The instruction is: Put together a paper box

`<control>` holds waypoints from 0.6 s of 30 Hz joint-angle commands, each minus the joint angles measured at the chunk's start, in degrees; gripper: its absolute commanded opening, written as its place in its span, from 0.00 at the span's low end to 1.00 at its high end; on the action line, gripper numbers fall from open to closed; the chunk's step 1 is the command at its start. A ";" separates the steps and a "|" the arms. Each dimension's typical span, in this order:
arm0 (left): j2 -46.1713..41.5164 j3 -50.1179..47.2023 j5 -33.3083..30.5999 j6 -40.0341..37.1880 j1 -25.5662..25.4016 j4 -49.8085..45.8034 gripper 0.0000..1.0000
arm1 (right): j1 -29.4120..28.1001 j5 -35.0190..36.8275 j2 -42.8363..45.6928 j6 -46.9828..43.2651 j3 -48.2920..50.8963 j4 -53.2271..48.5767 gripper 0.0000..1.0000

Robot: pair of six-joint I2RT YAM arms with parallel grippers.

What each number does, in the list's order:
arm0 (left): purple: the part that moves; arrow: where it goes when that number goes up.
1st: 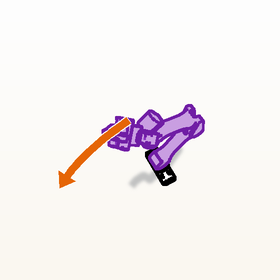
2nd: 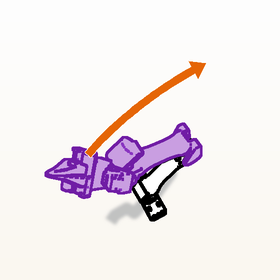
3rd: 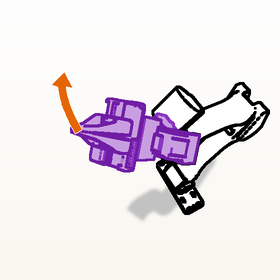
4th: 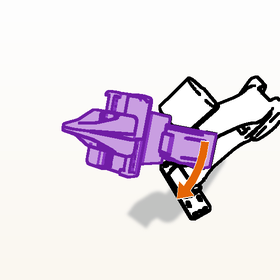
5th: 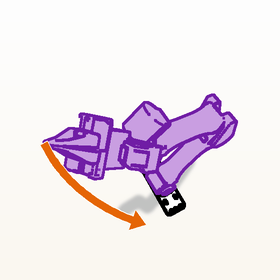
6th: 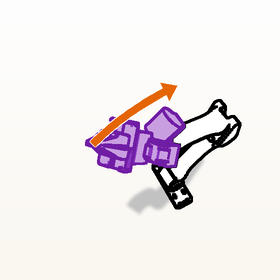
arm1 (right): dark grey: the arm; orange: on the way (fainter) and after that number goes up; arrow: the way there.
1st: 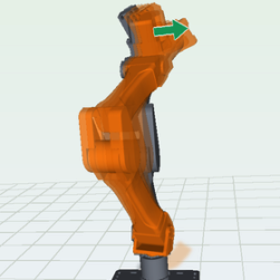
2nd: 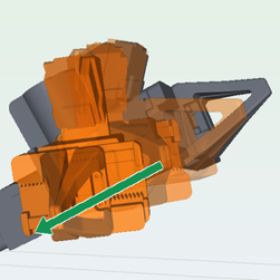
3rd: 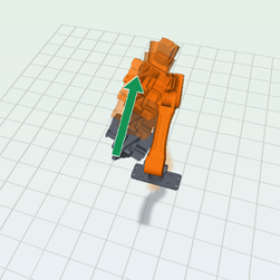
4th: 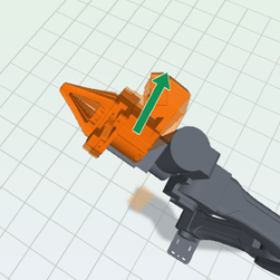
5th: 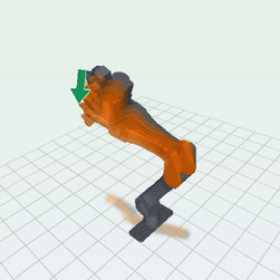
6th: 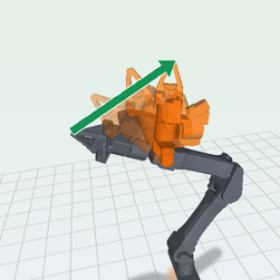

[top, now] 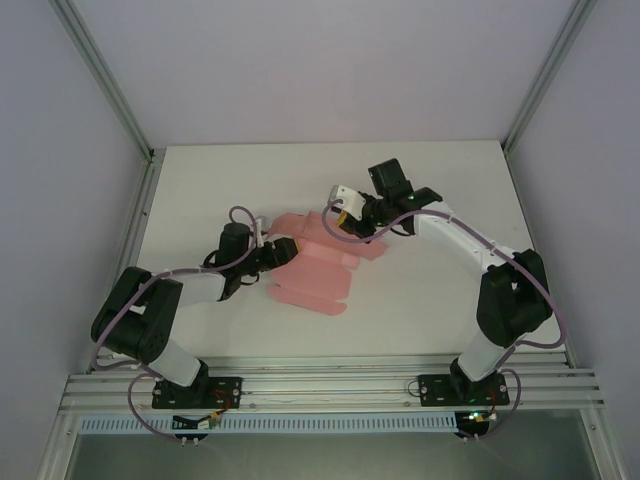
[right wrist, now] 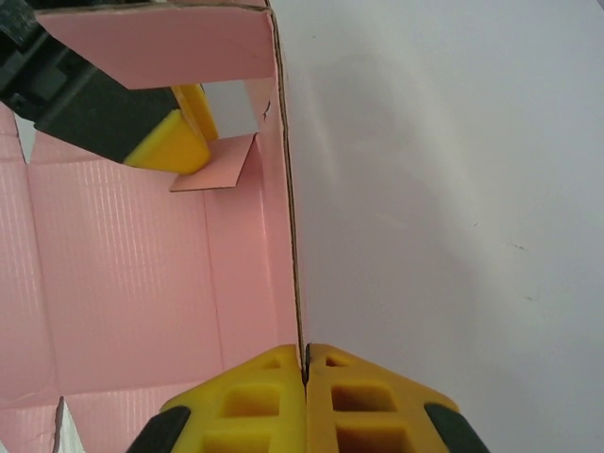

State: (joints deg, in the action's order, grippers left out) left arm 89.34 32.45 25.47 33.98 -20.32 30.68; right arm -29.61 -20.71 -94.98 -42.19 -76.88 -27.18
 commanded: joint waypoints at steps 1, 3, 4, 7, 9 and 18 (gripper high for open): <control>0.86 0.95 -2.83 -0.94 -2.87 1.25 0.52 | -0.23 -5.61 1.35 1.88 0.85 2.65 0.00; 0.21 2.36 -7.65 -3.55 -4.90 -4.05 0.45 | -0.28 -5.33 1.53 2.02 0.92 2.78 0.00; -0.24 3.06 -10.17 -4.65 -5.93 -6.37 0.45 | -0.27 -4.98 1.55 2.03 1.03 2.90 0.00; -1.53 4.76 -18.38 -7.25 -8.39 -13.06 0.45 | -0.18 -4.35 1.90 2.12 1.28 3.11 0.00; -2.04 5.69 -21.10 -7.95 -9.04 -16.18 0.48 | -0.27 -3.48 2.11 2.12 1.47 3.48 0.00; -12.29 3.28 -25.47 -7.34 -9.15 -26.77 0.79 | -0.71 13.38 0.42 -4.28 0.53 3.31 0.00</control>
State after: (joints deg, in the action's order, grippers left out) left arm 82.19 36.58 3.33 27.31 -28.93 11.11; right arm -29.76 -12.97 -94.65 -42.63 -75.50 -24.84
